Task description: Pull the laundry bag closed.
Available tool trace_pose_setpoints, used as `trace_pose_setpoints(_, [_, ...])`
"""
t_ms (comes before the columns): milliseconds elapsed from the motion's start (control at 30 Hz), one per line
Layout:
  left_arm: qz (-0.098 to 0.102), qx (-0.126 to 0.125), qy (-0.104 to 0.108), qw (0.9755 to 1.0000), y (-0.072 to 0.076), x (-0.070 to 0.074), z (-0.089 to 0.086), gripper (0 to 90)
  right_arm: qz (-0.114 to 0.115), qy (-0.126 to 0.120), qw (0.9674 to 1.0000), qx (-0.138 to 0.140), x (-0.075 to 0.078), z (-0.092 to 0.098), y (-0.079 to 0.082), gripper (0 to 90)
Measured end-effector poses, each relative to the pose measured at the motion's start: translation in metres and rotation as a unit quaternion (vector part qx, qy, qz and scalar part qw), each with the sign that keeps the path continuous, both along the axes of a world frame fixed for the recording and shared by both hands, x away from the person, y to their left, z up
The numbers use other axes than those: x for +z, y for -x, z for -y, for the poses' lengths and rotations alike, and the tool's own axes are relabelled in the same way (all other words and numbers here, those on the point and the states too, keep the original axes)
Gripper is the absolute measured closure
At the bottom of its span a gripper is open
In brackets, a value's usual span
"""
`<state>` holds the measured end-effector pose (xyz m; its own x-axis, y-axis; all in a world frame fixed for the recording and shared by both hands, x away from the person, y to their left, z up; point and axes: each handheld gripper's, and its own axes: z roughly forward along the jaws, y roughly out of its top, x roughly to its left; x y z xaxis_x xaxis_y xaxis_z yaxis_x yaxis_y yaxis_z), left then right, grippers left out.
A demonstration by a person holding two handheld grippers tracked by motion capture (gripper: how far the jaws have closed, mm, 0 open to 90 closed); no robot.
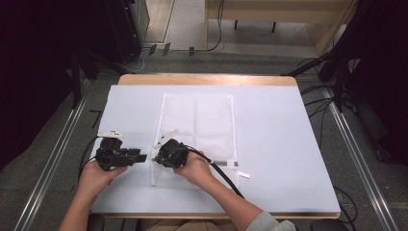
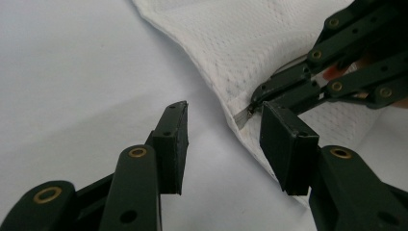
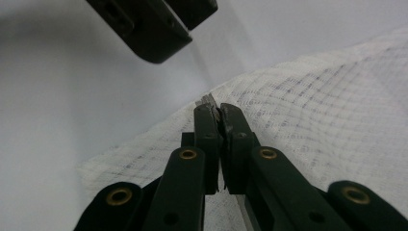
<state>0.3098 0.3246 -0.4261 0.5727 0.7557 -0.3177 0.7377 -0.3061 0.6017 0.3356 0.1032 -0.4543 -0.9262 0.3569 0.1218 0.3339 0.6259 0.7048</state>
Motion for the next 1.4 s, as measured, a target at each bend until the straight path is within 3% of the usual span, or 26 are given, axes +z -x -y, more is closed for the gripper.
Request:
trace_pose_setpoints(600, [-0.028,-0.05,-0.007,0.9983,-0.004,-0.01,0.021,56.0,0.002,-0.011,0.9997,0.021,0.024,0.007,-0.003,88.7])
trace_pose_setpoints(767, [-0.023,-0.055,-0.007,0.9982,-0.004,-0.011,0.021,62.8,-0.003,-0.011,0.9995,0.029,0.024,0.007,-0.003,88.7])
trace_pose_setpoints(933, [-0.032,-0.069,-0.006,0.9971,-0.006,-0.012,0.022,70.3,-0.005,-0.009,0.9992,0.039,0.023,0.007,-0.003,88.7])
trace_pose_setpoints(1067, [-0.04,-0.079,-0.006,0.9961,-0.005,-0.012,0.024,81.3,-0.006,-0.003,0.999,0.043,0.022,0.006,-0.002,88.7])
trace_pose_setpoints(1400, [-0.048,-0.082,-0.01,0.9954,-0.006,-0.011,0.025,85.9,-0.007,0.004,0.9991,0.042,0.018,0.006,-0.003,88.7])
